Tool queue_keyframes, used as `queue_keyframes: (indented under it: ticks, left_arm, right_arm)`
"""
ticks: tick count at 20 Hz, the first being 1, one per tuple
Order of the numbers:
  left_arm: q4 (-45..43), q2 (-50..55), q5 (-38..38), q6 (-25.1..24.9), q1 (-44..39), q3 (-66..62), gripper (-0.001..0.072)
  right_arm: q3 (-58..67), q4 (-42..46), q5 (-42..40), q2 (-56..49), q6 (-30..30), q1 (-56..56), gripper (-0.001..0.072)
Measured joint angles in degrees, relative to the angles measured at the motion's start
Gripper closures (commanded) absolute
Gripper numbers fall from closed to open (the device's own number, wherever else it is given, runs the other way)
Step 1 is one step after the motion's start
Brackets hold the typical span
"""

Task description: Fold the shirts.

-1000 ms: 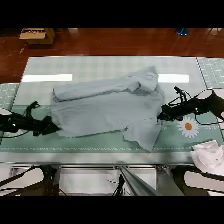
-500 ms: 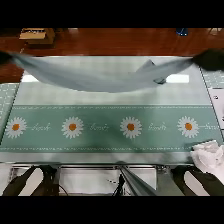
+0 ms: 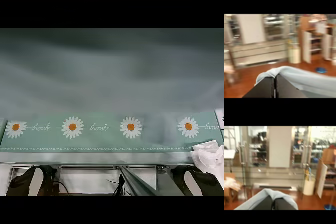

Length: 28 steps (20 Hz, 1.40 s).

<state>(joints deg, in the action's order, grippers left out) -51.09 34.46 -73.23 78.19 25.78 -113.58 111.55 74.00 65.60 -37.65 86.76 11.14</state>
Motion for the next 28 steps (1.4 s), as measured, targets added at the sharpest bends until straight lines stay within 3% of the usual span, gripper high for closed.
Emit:
queue_keyframes:
  ticks: [7, 13, 19, 28]
  left_arm:
    - [-11.02, 1.05, -18.67, 3.13, -3.78, -0.2, 0.0687]
    - [-12.92, 6.73, -24.65, 2.82, -6.14, 16.17, 0.0687]
    - [-13.27, 21.62, -17.16, 1.05, -6.49, 29.7, 0.0687]
    - [0.33, 48.96, 4.5, -7.58, -7.41, 32.35, 0.0686]
  right_arm:
    - [2.99, 11.34, 27.23, -3.23, -1.29, -1.33, 0.068]
    - [3.32, 12.9, 35.56, -20.65, -2.75, -6.58, 0.068]
    - [3.32, 12.48, 34.21, -44.09, -3.21, -10.05, 0.0679]
    - [3.32, 5.14, 12.83, -65.2, -2.99, -10.64, 0.0679]
